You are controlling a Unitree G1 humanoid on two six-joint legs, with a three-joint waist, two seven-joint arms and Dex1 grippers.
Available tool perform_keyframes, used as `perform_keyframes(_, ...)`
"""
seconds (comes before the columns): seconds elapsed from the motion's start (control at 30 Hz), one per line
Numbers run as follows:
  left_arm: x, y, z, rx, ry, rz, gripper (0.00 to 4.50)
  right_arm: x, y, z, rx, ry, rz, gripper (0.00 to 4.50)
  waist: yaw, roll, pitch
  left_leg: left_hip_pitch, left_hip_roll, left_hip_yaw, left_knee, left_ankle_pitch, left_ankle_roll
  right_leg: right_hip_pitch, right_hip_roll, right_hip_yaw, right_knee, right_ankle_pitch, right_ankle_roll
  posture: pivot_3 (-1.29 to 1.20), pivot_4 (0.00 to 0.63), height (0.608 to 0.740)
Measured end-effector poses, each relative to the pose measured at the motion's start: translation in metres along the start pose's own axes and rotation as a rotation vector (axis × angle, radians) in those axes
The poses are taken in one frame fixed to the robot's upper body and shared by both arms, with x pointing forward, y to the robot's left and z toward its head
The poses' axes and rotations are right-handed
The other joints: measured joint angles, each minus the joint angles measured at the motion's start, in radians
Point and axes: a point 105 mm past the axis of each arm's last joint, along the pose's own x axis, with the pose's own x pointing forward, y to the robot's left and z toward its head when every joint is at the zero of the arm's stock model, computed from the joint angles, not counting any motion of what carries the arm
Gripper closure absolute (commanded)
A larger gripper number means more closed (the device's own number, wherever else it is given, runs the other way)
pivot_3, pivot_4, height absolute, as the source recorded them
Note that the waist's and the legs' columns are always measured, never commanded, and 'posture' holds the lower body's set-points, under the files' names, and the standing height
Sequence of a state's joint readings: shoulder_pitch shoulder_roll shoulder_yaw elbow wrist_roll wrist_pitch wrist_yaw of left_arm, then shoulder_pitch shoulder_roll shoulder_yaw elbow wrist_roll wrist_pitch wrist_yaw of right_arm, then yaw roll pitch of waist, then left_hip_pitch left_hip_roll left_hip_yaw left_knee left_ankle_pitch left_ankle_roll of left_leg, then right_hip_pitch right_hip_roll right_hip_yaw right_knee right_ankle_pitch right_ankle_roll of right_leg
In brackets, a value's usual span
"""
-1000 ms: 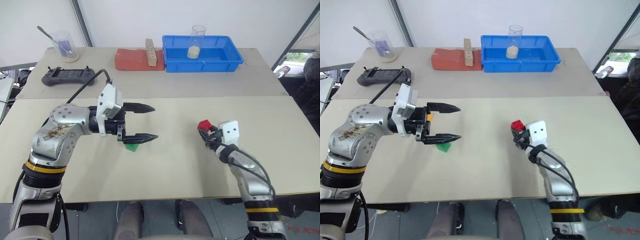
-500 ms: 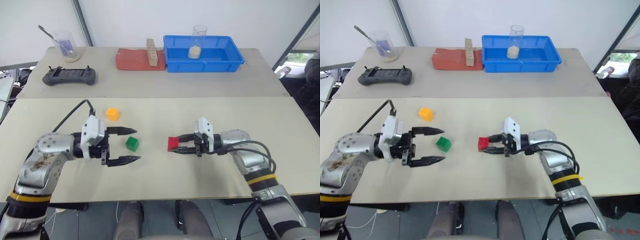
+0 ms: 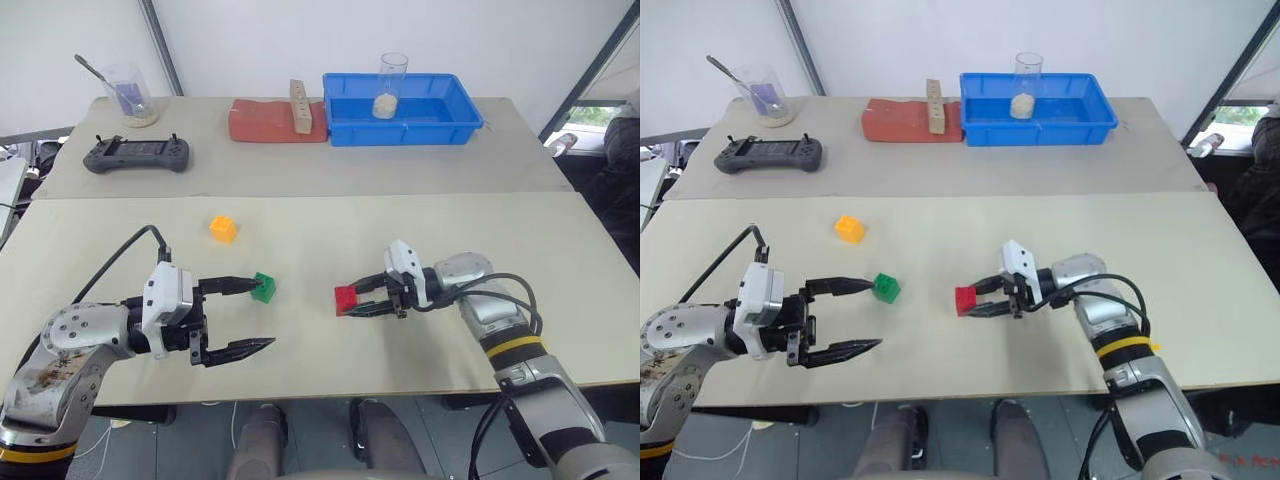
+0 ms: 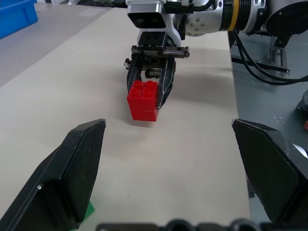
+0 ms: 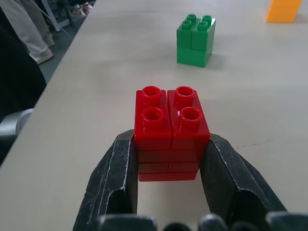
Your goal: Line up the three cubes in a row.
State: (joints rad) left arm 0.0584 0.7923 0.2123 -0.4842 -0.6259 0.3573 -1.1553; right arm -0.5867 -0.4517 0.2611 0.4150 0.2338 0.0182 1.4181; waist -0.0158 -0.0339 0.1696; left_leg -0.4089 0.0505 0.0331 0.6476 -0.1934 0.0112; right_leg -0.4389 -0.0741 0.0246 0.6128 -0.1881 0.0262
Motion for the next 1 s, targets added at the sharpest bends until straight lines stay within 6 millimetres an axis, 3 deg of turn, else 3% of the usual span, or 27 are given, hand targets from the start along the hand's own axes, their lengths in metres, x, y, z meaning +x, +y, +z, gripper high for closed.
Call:
perform_keyframes(0.3,-0.002,-0.003,-0.002,-0.007,0.013,0.008,0.00,0.000,-0.002,-0.012,-0.021,0.026,0.006,3.07,0.001,0.000,0.000,0.000,0.000,0.001,0.000,0.000,0.000,0.000,0.000,0.000,0.000,0.000,0.000,0.00,0.150,0.740)
perform_keyframes(0.37,-0.002,-0.003,-0.002,-0.007,0.012,0.009,0.00,0.000,-0.003,-0.012,-0.037,0.029,0.011,2.02,0.001,0.000,0.000,0.001,0.000,0.001,0.000,0.000,0.000,0.000,0.000,0.000,0.000,0.000,0.000,0.00,0.150,0.740)
perform_keyframes(0.57,-0.001,-0.002,-0.003,-0.010,0.012,0.018,0.00,-0.005,-0.002,-0.018,-0.019,0.055,0.031,0.04,0.001,0.000,0.000,0.001,0.000,0.001,0.000,0.000,0.000,0.000,0.000,0.000,0.000,0.000,0.000,0.00,0.150,0.740)
perform_keyframes(0.73,-0.001,0.006,-0.006,-0.026,-0.002,0.089,0.00,-0.018,-0.001,-0.008,-0.033,0.091,0.036,0.04,0.002,0.000,0.000,0.000,0.000,0.001,0.000,0.000,0.000,0.000,-0.001,0.001,0.000,0.000,0.000,0.00,0.150,0.740)
perform_keyframes(0.9,-0.004,0.017,-0.026,-0.085,-0.005,0.246,0.00,-0.032,0.006,0.044,-0.091,0.021,-0.016,0.04,0.002,0.000,0.000,0.001,0.000,0.001,-0.001,0.000,0.000,0.000,-0.001,0.001,0.000,0.000,0.000,0.00,0.150,0.740)
perform_keyframes(1.0,-0.003,0.021,-0.037,-0.118,-0.030,0.359,0.00,-0.033,0.017,0.061,-0.078,0.002,-0.055,0.04,0.005,0.000,0.000,0.000,0.000,0.001,-0.001,0.000,0.000,-0.001,-0.001,0.001,0.000,0.000,0.000,0.00,0.150,0.740)
